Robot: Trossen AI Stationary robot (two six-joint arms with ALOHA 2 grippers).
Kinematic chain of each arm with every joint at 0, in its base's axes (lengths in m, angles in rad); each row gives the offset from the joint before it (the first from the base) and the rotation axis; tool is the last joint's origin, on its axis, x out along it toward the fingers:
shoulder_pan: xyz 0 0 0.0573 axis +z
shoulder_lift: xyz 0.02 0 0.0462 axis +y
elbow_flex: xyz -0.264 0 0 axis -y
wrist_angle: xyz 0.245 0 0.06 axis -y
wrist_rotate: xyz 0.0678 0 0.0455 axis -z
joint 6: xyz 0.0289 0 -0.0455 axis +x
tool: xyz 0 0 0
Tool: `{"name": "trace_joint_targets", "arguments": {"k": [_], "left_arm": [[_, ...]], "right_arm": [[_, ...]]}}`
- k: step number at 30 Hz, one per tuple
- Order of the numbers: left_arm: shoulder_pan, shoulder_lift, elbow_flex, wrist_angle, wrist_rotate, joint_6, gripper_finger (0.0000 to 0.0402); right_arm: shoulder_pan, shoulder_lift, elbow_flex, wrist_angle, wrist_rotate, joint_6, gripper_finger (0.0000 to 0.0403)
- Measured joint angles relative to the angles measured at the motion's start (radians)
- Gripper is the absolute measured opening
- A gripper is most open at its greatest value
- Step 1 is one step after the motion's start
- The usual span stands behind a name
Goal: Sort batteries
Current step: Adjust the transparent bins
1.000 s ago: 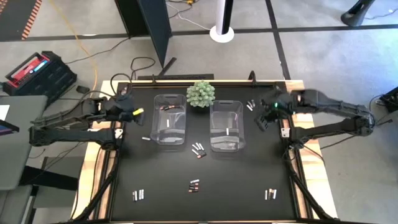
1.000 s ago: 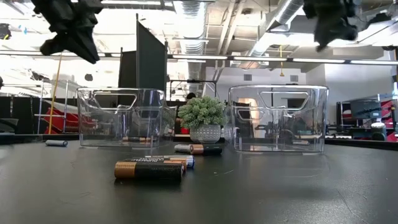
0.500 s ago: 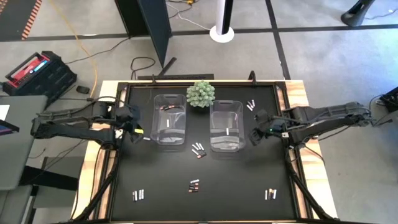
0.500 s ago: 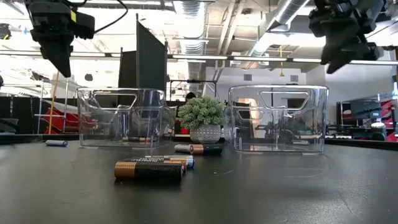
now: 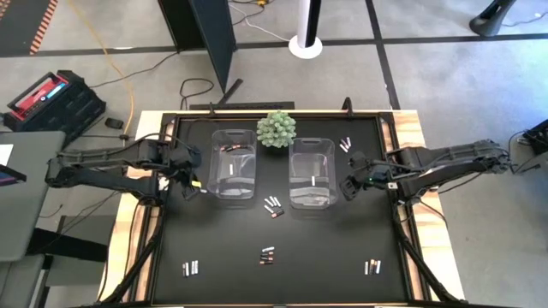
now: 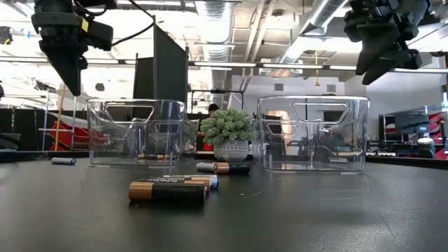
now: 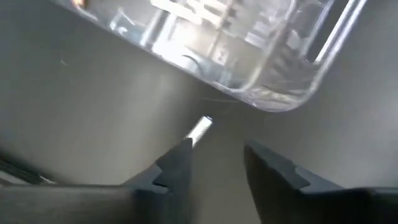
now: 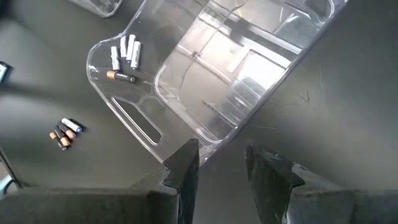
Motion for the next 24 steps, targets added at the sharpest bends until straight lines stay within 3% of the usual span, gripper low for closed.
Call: {"name": "trace_joint_targets", "arguments": {"k": [3,13,24], "left_arm": [[0.0,0.001,0.0,-0.012,-0.062,0.027,0.017],[0.001,-0.001,-0.008,-0.199,-0.126,-0.314,0.017],[0.001,-0.018,-0.197,-0.037,-0.073,-0.634,0.0169]], "right_arm": [[0.0,0.0,0.0,0.0,0.0,-0.003,0.0147],[-0.001,0.0,0.0,0.0,0.001,-0.029,0.0147],[-0.001,0.0,0.0,0.002,0.015,-0.049,0.0147]]}}
